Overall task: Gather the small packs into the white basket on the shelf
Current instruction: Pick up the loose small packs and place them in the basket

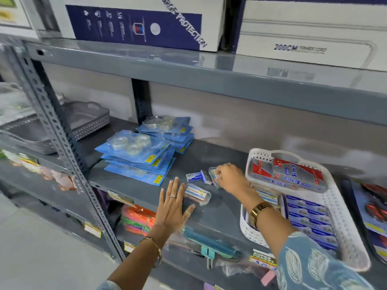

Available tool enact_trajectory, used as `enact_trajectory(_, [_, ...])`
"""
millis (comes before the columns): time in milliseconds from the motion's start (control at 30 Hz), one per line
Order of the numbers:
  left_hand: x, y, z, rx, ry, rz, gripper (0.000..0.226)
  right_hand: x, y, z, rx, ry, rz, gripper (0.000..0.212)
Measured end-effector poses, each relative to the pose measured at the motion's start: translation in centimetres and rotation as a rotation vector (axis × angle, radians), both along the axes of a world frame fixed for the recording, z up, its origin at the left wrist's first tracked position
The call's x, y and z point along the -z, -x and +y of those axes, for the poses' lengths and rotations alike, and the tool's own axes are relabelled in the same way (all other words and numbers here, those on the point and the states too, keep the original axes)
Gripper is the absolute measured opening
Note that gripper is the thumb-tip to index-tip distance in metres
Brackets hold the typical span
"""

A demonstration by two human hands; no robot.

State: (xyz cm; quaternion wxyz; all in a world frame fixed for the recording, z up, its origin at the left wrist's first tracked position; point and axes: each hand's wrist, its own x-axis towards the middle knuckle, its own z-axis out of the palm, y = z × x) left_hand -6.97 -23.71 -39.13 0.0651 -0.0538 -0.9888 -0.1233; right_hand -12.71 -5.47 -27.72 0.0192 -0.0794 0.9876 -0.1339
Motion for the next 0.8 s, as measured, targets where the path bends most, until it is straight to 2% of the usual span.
enact_trajectory(200, [-0.2, 1.0, -0.5, 0.082, 0.128, -0.075, 0.075, 1.5, 2.9, -3.3, -0.047, -0.094, -0.057, 0.026])
enact_trajectory(333, [0.6, 1.6, -0.8, 0.096, 0.123, -0.004, 0.075, 2.4, 4.1, -4.6, -0.046, -0.219, -0.079, 0.037])
enact_trajectory(467, [1.0, 1.7, -0.8, 0.107, 0.126, 0.023, 0.075, 2.8, 4.6, -5.1, -0.039, -0.287, -0.052, 0.035])
enact_trajectory(633, [0.3, 1.5, -0.7, 0.091, 0.14, -0.011, 0.073, 2.7, 4.8, -5.4, -0.03, -0.292, -0.022, 0.029])
enact_trajectory(800, [0.1, 1.4, -0.8, 0.074, 0.145, -0.061, 0.074, 1.8, 4.5, -5.2, 0.031, -0.195, -0.025, 0.037])
